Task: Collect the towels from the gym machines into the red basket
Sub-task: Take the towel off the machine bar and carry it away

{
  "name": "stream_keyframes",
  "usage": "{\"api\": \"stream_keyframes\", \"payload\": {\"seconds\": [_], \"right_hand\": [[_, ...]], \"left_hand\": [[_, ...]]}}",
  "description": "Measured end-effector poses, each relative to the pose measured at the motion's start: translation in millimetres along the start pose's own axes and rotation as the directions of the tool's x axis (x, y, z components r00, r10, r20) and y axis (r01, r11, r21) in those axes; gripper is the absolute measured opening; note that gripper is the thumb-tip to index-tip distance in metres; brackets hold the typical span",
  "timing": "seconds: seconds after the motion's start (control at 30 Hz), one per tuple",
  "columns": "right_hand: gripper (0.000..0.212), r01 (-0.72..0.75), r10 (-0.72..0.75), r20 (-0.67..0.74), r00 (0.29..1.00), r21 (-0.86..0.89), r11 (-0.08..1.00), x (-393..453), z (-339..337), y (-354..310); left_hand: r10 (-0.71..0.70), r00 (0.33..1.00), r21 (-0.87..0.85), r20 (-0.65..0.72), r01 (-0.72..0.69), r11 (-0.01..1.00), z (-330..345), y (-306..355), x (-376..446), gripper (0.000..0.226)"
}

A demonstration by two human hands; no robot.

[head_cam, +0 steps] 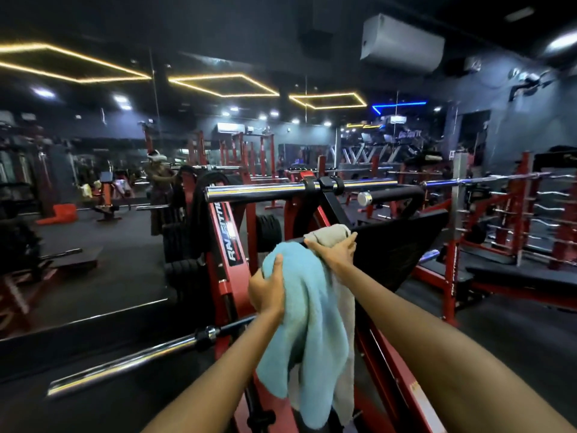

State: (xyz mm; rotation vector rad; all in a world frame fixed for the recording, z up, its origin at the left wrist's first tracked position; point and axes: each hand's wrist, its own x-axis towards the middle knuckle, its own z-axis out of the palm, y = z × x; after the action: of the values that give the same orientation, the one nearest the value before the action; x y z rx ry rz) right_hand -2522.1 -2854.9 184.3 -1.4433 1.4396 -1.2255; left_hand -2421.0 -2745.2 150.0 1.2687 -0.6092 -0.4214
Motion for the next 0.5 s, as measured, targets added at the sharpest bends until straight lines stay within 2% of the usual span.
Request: {"api": "stream_keyframes", "payload": {"seconds": [0.07,0.13,0.27,0.3,0.5], "right_hand": [[0.132,-0.015,0.018,-0.029,0.999,0.077,0.997,8,12,2],[0.116,-0.032,0.038,-0.053,0.998,0.111,0.993,10,18,4],[0.054,-0.074,0.074,-0.1,0.992,-0.001,0.997,10,1,1],[0.045,-0.08,0.077,-0.103,0.992,-0.026,0.996,9,-6,2],[0.016,0.089,-0.086,-0.093,0.992,0.027,0.996,-16,-23,11]], "left_hand": [[0.023,1.0,0.022,0.018,-0.023,0.999,-6,-3,8,0.029],[0.045,0.999,0.046,0.027,-0.046,0.998,-12,-6,16,0.031],[0.072,0.996,0.125,0.046,-0.078,0.989,-17,-6,19,0.042],[0.073,0.996,0.135,0.042,-0.078,0.988,-18,-7,16,0.042],[0.079,0.997,0.216,-0.024,-0.072,0.974,-23,-8,-3,0.04]]}}
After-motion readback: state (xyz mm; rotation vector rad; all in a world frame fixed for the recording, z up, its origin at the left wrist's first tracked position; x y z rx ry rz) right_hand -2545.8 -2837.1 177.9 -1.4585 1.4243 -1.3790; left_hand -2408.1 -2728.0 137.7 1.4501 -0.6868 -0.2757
